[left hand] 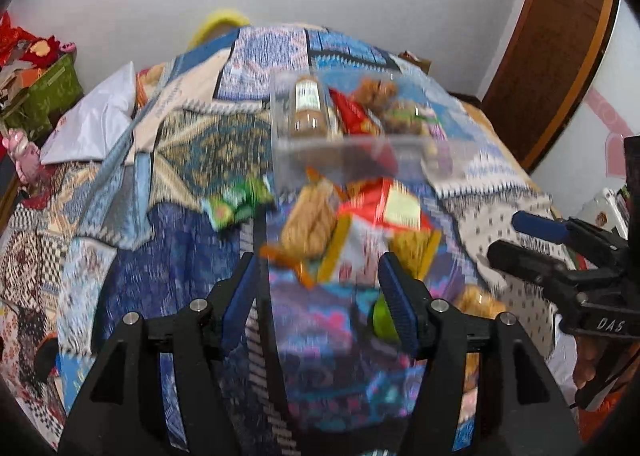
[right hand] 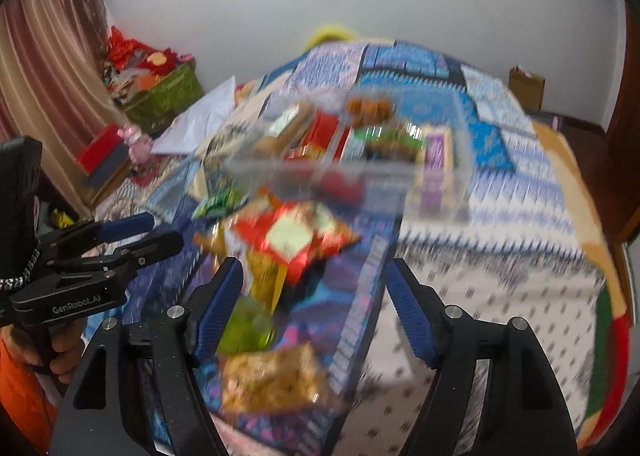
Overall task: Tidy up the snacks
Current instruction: 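Reach left tool to the green cup while right tool grasps yellow pastry pack, then carry the green cup and yellow pastry pack into the clear box, open both tools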
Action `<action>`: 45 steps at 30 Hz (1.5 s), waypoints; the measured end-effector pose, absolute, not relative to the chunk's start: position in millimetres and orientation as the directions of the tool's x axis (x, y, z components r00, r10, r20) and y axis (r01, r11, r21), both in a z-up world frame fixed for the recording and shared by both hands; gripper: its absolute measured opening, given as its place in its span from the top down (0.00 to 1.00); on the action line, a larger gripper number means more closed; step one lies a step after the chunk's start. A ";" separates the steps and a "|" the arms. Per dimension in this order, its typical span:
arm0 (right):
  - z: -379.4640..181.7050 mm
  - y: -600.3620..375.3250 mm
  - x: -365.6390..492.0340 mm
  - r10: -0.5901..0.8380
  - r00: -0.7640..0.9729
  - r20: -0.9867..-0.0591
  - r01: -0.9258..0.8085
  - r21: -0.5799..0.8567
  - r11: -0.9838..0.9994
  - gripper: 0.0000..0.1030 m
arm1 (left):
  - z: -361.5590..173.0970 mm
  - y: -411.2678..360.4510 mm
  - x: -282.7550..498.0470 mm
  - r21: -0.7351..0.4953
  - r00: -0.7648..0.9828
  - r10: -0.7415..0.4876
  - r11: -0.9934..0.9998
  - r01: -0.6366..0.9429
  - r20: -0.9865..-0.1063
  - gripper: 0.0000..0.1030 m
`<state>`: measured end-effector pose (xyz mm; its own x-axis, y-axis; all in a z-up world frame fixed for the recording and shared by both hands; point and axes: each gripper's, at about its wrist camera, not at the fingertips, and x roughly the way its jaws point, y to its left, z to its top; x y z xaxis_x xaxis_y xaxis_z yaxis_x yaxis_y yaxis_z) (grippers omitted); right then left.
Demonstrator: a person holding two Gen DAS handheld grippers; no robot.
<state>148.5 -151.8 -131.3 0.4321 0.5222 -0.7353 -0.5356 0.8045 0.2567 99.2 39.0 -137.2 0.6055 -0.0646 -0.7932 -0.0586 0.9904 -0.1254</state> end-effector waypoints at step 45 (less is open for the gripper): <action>-155.7 -208.4 122.7 0.491 0.451 -0.745 -0.477 0.263 0.838 0.30 | -191.1 -19.4 105.7 -0.199 0.511 -0.187 0.979 0.032 -0.839 0.56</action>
